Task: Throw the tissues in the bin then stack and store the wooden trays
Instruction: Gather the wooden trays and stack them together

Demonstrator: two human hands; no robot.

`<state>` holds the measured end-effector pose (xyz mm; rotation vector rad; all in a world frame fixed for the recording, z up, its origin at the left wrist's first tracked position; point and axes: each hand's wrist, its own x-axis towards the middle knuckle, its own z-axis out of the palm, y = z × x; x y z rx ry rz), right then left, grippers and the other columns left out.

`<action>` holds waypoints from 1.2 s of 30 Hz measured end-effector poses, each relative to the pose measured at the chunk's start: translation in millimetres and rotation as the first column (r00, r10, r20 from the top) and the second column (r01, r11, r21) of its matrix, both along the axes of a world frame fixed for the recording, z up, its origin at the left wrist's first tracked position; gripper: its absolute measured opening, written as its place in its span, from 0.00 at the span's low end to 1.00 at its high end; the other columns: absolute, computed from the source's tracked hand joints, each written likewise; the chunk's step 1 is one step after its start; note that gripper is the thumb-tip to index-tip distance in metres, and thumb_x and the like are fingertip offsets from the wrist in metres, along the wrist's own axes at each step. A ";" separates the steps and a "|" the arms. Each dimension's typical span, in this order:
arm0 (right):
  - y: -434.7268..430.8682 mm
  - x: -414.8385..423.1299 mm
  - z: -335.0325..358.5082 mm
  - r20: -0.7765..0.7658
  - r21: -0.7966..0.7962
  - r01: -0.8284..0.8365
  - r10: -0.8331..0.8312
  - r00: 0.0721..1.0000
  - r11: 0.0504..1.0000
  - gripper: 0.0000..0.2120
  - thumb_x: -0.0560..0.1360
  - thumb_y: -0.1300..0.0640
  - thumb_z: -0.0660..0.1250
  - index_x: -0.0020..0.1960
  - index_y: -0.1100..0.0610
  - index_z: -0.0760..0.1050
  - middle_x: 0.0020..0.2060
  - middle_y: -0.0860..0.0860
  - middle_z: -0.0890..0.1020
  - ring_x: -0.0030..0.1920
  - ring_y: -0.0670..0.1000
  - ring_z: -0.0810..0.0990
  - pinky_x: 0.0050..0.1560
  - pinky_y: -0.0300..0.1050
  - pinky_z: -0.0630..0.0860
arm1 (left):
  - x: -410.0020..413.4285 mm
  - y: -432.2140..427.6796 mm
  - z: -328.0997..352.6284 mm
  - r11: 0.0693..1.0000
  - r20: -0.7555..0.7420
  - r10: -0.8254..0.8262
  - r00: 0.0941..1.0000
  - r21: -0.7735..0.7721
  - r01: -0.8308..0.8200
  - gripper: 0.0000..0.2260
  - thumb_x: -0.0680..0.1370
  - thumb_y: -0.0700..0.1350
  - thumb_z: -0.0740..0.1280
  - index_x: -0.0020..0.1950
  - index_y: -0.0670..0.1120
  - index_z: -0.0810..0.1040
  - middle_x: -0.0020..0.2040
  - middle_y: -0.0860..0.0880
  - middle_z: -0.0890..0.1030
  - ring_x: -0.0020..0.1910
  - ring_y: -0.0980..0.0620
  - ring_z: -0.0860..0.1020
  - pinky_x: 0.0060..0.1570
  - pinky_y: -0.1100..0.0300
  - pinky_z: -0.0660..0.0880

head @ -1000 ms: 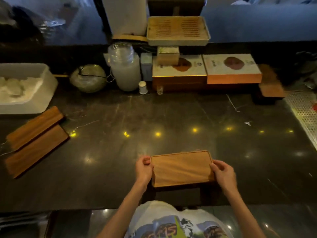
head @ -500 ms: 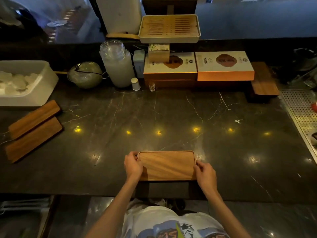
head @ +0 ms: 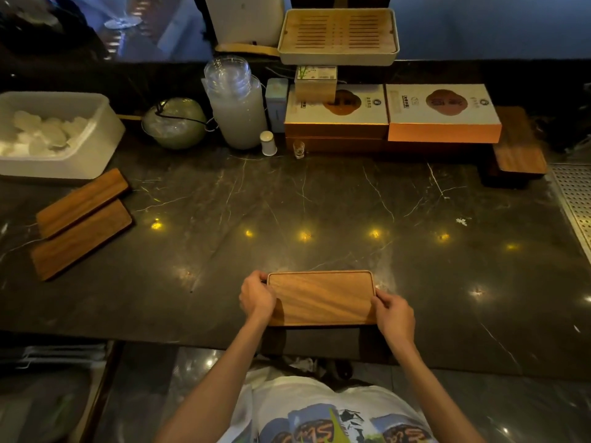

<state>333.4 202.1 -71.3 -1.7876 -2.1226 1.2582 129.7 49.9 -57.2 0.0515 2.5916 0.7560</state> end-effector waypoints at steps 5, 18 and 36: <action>-4.5 -3.7 3.4 0.069 0.030 -0.027 0.025 0.997 0.999 0.14 0.78 0.56 0.65 0.62 0.55 0.79 0.53 0.54 0.85 0.54 0.56 0.81 0.50 0.48 0.75 | -8.3 -4.4 -7.0 0.998 0.041 -0.055 0.998 0.019 0.055 0.06 0.77 0.38 0.64 0.51 0.47 0.77 0.51 0.46 0.81 0.48 0.48 0.78 0.48 0.50 0.78; -74.8 -205.1 63.4 0.260 0.151 -0.418 0.372 0.891 0.896 0.19 0.78 0.53 0.64 0.67 0.58 0.73 0.62 0.59 0.77 0.63 0.60 0.75 0.63 0.50 0.70 | -189.2 -98.3 21.5 0.958 0.246 -0.154 0.957 0.275 0.083 0.13 0.79 0.43 0.64 0.63 0.44 0.76 0.54 0.42 0.82 0.52 0.41 0.81 0.54 0.49 0.79; -219.4 -664.9 51.7 0.100 -0.119 -0.634 0.644 0.758 0.764 0.23 0.77 0.52 0.65 0.70 0.57 0.70 0.65 0.56 0.77 0.64 0.56 0.76 0.65 0.53 0.73 | -522.4 -342.6 8.1 0.846 0.079 0.521 0.850 0.078 -0.527 0.15 0.78 0.42 0.63 0.64 0.41 0.74 0.64 0.39 0.78 0.63 0.39 0.75 0.61 0.49 0.72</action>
